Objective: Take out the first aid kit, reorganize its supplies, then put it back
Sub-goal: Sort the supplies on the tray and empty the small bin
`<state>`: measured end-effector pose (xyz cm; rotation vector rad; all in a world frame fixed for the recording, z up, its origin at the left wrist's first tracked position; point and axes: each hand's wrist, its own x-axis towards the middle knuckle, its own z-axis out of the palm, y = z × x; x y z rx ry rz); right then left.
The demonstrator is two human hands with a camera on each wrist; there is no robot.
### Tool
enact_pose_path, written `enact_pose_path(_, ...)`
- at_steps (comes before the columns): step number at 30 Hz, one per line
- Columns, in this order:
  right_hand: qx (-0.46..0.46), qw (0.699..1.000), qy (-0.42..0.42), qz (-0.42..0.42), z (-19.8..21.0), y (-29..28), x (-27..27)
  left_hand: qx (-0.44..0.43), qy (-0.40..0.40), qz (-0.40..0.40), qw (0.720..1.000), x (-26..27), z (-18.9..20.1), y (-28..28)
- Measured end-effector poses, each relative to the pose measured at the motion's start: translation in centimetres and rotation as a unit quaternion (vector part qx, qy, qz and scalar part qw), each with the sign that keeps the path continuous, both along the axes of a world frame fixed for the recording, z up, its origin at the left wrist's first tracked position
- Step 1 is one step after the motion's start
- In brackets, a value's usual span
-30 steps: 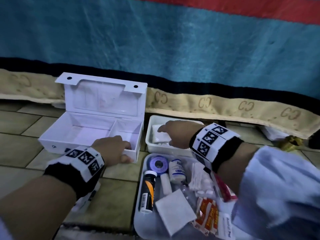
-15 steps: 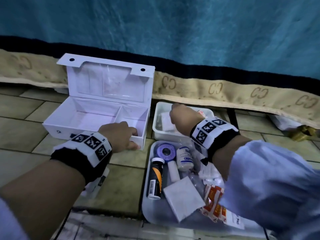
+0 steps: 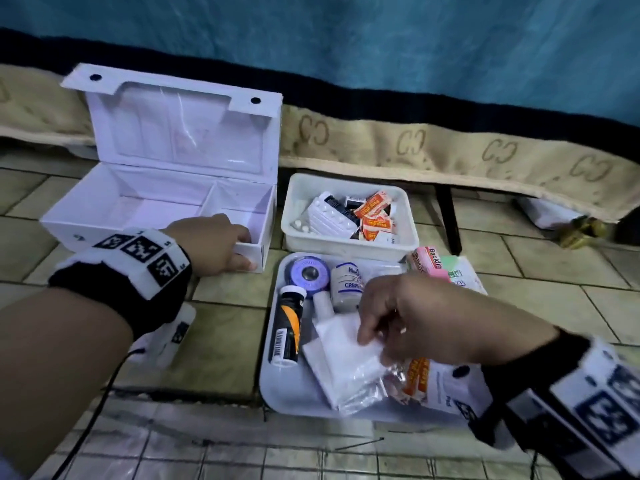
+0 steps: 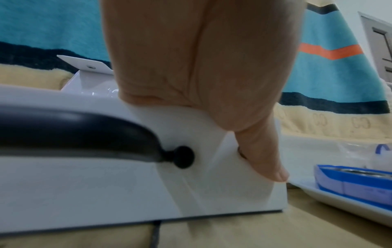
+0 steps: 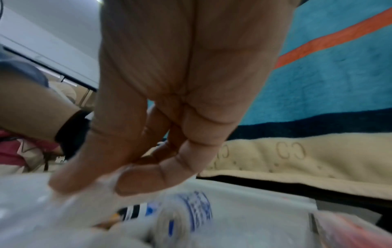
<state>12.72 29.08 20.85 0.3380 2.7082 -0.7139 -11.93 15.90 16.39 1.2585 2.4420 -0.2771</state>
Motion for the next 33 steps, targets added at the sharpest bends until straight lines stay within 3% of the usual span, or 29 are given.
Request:
enact_pose_path(7,0.147,0.985,0.089,0.015,-3.4,-1.7,0.8,0.006,0.0,0.007,1.0,0.1,0.1,0.0)
enact_pose_path(11,0.131,0.988,0.058,0.06,-3.9,-3.9,1.0,0.002,0.001,0.009,1.0,0.2,0.2,0.0)
enact_pose_path(17,0.122,0.99,0.063,0.013,-4.1,-4.4,0.5,0.001,-0.001,0.013,1.0,0.2,0.2,0.0)
enact_pose_path(24,0.104,0.994,0.015,0.035,-2.6,-3.4,0.2,0.002,-0.004,0.009,1.0,0.2,0.2,-0.1)
enact_pose_path(28,0.113,0.993,0.041,-0.022,0.6,-0.8,-0.9,0.005,-0.006,0.011,1.0,0.1,0.1,-0.1)
enact_pose_path(33,0.21,0.959,0.11,-0.156,2.8,4.9,-2.8,0.001,-0.003,0.01,1.0,0.2,0.2,0.0)
